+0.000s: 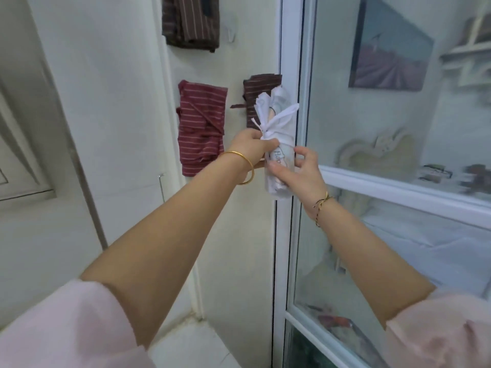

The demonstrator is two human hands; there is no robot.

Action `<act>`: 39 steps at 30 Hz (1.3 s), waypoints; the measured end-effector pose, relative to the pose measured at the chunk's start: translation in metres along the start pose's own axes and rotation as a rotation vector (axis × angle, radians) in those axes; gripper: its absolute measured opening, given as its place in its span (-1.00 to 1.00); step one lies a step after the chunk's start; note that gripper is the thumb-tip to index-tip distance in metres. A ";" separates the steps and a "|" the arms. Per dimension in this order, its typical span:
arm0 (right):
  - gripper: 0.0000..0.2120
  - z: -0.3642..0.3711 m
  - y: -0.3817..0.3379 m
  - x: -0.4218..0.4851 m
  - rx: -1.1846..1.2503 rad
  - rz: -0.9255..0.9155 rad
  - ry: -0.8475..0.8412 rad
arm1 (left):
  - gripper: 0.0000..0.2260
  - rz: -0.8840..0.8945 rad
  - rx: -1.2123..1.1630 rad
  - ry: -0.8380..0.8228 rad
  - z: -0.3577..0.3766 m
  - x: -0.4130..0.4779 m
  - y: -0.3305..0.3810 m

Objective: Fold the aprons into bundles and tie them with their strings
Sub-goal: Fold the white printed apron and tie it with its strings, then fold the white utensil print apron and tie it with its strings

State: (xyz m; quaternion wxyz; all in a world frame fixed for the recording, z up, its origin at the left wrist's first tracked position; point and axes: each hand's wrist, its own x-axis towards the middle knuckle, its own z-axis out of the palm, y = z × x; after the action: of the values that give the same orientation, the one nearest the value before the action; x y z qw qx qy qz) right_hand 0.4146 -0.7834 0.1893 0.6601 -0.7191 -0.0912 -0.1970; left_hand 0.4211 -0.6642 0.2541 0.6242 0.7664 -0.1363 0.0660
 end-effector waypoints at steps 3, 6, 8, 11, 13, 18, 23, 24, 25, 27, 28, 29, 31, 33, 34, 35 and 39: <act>-0.31 -0.003 -0.025 0.027 -0.024 -0.090 0.008 | -0.87 0.060 0.050 0.058 0.000 0.017 0.030; -0.36 -0.004 -0.049 0.057 0.022 -0.154 0.008 | -0.76 0.079 0.025 0.076 -0.008 0.032 0.060; -0.37 -0.002 -0.068 0.077 0.073 -0.190 0.005 | -0.76 0.088 -0.018 0.113 -0.017 0.041 0.079; -0.43 0.008 -0.101 0.106 0.117 -0.249 0.024 | -0.75 0.157 0.070 0.276 -0.035 0.051 0.102; -0.42 0.018 -0.121 0.124 0.104 -0.287 0.036 | -0.69 0.259 0.270 0.413 -0.049 0.054 0.112; -0.38 0.047 -0.145 0.159 0.039 -0.358 0.069 | -0.61 0.367 0.495 0.513 -0.071 0.056 0.116; -0.38 0.080 -0.154 0.171 -0.067 -0.457 0.120 | -0.54 0.335 0.507 0.476 -0.077 0.058 0.119; -0.40 0.085 -0.154 0.172 -0.103 -0.481 0.138 | -0.54 0.335 0.506 0.468 -0.079 0.058 0.119; -0.42 0.087 -0.151 0.172 -0.146 -0.500 0.162 | -0.53 0.336 0.504 0.459 -0.078 0.057 0.118; -0.44 0.093 -0.147 0.169 -0.257 -0.517 0.207 | -0.52 0.342 0.510 0.455 -0.081 0.056 0.118; -0.44 0.095 -0.143 0.167 -0.330 -0.522 0.236 | -0.51 0.342 0.515 0.455 -0.082 0.055 0.118; -0.43 0.097 -0.138 0.166 -0.405 -0.527 0.270 | -0.51 0.346 0.521 0.457 -0.082 0.054 0.118; -0.42 0.097 -0.127 0.162 -0.530 -0.530 0.332 | -0.51 0.352 0.531 0.463 -0.083 0.054 0.118; -0.40 0.096 -0.119 0.159 -0.574 -0.519 0.347 | -0.51 0.349 0.527 0.464 -0.083 0.052 0.117; -0.41 0.094 -0.116 0.156 -0.575 -0.512 0.335 | -0.51 0.346 0.522 0.463 -0.083 0.050 0.117; -0.41 0.093 -0.114 0.155 -0.568 -0.502 0.313 | -0.50 0.341 0.517 0.460 -0.083 0.050 0.117; -0.44 0.084 -0.110 0.147 -0.520 -0.479 0.246 | -0.50 0.321 0.500 0.454 -0.082 0.045 0.115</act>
State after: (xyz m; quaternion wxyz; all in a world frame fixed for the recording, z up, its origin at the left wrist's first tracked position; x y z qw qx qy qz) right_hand 0.5186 -0.7069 0.3453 0.3968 -0.7920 -0.1238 -0.4471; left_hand 0.4358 -0.6110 0.3915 0.4136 0.8299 -0.0924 0.3628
